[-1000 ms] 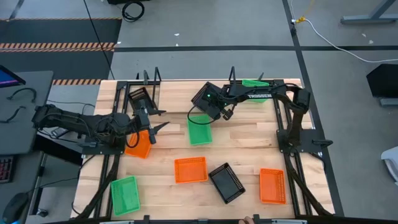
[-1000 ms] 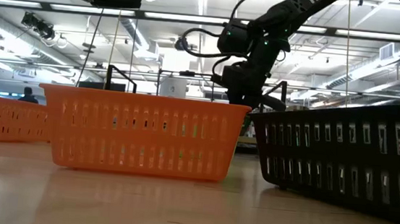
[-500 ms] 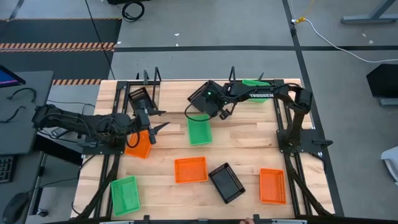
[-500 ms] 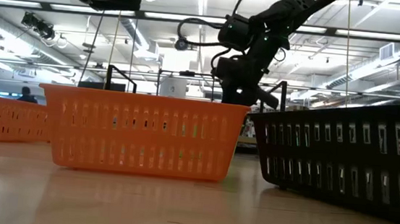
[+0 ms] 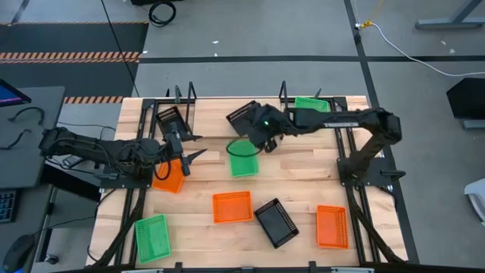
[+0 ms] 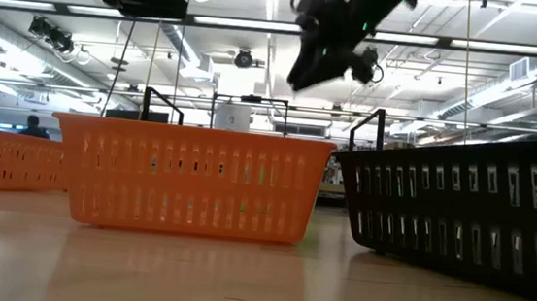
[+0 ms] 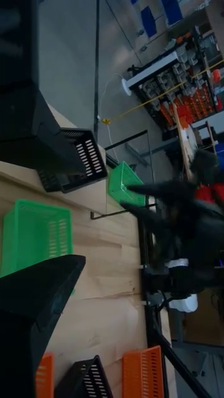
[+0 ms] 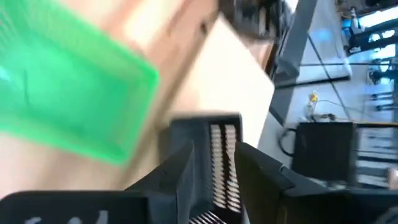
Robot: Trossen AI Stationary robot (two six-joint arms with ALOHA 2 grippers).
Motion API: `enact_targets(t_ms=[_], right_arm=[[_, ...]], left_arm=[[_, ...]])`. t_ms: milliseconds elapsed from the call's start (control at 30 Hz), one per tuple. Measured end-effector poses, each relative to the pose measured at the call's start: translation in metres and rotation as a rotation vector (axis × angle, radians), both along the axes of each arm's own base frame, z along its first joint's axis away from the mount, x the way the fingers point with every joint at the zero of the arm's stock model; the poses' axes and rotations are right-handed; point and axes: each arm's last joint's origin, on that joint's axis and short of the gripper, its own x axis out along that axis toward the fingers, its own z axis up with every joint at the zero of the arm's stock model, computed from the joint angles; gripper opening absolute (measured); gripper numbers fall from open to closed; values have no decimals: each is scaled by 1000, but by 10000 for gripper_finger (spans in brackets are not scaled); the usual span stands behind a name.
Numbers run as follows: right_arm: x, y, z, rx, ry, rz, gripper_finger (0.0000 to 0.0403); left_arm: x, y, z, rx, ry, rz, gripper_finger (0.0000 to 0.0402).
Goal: Stack baskets on shelf by color
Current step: Adjust the black bin on the shelf
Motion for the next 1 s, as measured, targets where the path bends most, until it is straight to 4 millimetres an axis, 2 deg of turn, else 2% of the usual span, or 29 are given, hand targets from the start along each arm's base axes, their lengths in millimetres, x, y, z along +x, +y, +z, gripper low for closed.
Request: enact_targets(t_ms=[200, 300, 367, 467, 667, 767, 867, 1000], right_arm=[[-12, 51, 26, 263, -176, -90, 122], [-13, 62, 28, 435, -238, -207, 123], [-13, 62, 27, 532, -274, -324, 124], [-6, 54, 15, 569, -289, -466, 124], [16, 22, -31, 482, -184, -607, 124], [20, 4, -51, 442, -125, -676, 123], [20, -18, -59, 483, -149, -782, 123], [16, -52, -52, 622, -274, -865, 122]], left_arm=[[0, 0, 0, -35, -13, 7, 231], [0, 0, 0, -39, -17, 7, 231], [0, 0, 0, -55, -24, 10, 231], [0, 0, 0, -84, -34, 15, 231], [-1, 0, -4, -126, -11, 25, 231], [-2, 0, -7, -122, 18, 27, 231], [-2, 0, -7, -117, 27, 27, 231], [-1, 1, -6, -120, 7, 30, 231]])
